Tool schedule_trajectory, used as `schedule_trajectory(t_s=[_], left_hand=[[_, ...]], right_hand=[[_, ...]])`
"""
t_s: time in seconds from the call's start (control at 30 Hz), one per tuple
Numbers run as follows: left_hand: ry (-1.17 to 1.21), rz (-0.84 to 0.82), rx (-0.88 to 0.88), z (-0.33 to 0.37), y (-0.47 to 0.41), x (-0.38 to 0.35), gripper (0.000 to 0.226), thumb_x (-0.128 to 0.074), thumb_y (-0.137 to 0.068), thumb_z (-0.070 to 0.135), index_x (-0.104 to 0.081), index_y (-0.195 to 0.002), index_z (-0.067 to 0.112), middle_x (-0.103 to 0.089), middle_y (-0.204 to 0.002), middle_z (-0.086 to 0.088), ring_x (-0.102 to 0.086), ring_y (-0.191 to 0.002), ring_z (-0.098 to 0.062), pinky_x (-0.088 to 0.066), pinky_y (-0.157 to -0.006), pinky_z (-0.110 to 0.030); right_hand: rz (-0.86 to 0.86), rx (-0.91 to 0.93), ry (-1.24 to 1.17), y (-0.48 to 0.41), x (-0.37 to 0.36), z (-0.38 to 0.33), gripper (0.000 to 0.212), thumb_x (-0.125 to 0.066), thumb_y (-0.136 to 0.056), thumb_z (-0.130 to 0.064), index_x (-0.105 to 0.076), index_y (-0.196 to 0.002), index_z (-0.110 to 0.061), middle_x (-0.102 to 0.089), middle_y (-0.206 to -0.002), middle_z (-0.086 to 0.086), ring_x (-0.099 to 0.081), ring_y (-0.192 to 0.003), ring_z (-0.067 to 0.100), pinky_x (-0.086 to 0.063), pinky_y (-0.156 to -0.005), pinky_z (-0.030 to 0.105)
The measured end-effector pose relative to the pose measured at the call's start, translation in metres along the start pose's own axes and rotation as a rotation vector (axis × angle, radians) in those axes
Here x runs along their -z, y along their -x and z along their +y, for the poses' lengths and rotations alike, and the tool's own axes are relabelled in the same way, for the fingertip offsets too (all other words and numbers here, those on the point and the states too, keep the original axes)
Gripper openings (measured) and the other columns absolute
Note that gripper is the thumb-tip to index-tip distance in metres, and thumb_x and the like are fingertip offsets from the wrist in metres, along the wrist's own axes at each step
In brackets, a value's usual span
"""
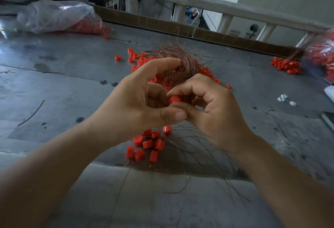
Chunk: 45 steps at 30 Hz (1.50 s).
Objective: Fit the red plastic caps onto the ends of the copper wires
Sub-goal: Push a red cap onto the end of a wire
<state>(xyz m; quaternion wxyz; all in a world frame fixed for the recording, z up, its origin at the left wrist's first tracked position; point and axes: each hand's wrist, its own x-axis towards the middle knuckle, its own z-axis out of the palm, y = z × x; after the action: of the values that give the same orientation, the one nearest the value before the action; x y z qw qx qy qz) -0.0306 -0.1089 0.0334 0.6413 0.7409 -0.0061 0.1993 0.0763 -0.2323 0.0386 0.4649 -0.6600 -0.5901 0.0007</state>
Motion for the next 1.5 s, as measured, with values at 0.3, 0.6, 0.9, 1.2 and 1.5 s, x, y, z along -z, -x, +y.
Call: schedule_trajectory(t_s=[0.3,0.6,0.9,1.2,1.5], left_hand=[[0.069,0.001,0.001,0.001,-0.002,0.001,0.074,-0.075,-0.052,0.025,-0.046,-0.120,0.036,-0.071,-0.079,-0.006,-0.070,-0.072,-0.018,-0.053,-0.064,-0.020],[0.066,-0.002,-0.010,0.002,-0.001,0.000,0.066,-0.073,-0.054,0.028,-0.048,-0.116,0.034,-0.070,-0.076,-0.005,-0.069,-0.068,-0.014,-0.052,-0.062,-0.017],[0.025,-0.053,-0.044,-0.001,-0.003,0.001,0.056,-0.065,-0.065,0.028,-0.046,-0.118,0.030,-0.071,-0.087,-0.002,-0.069,-0.074,-0.015,-0.053,-0.067,-0.019],[0.039,-0.089,-0.070,-0.003,-0.002,0.005,0.052,-0.062,-0.070,0.024,-0.046,-0.118,0.031,-0.072,-0.093,0.004,-0.069,-0.079,-0.013,-0.053,-0.071,-0.018],[0.174,-0.024,-0.080,0.000,-0.005,0.009,0.039,-0.070,-0.074,0.012,-0.064,-0.111,0.024,-0.072,-0.089,-0.004,-0.069,-0.081,-0.015,-0.053,-0.070,-0.021]], right_hand=[[0.006,0.022,0.019,-0.001,0.005,0.002,0.028,-0.067,-0.074,-0.022,-0.058,-0.100,-0.026,-0.054,-0.085,-0.017,-0.052,-0.080,-0.004,-0.041,-0.067,0.009],[-0.018,0.036,0.018,-0.001,0.008,0.000,0.029,-0.067,-0.073,-0.020,-0.057,-0.100,-0.027,-0.054,-0.086,-0.017,-0.054,-0.080,-0.003,-0.043,-0.066,0.010],[0.010,0.096,0.044,0.000,0.010,0.001,0.033,-0.073,-0.071,-0.011,-0.060,-0.100,-0.021,-0.058,-0.084,-0.006,-0.055,-0.072,0.008,-0.044,-0.063,0.013],[0.029,0.105,0.039,-0.002,0.014,0.000,0.027,-0.074,-0.070,-0.013,-0.063,-0.094,-0.020,-0.059,-0.084,-0.003,-0.055,-0.073,0.008,-0.044,-0.063,0.015],[0.025,-0.025,0.036,-0.004,0.015,-0.001,0.024,-0.067,-0.073,-0.026,-0.059,-0.096,-0.027,-0.060,-0.085,-0.013,-0.058,-0.079,0.001,-0.045,-0.068,0.011]])
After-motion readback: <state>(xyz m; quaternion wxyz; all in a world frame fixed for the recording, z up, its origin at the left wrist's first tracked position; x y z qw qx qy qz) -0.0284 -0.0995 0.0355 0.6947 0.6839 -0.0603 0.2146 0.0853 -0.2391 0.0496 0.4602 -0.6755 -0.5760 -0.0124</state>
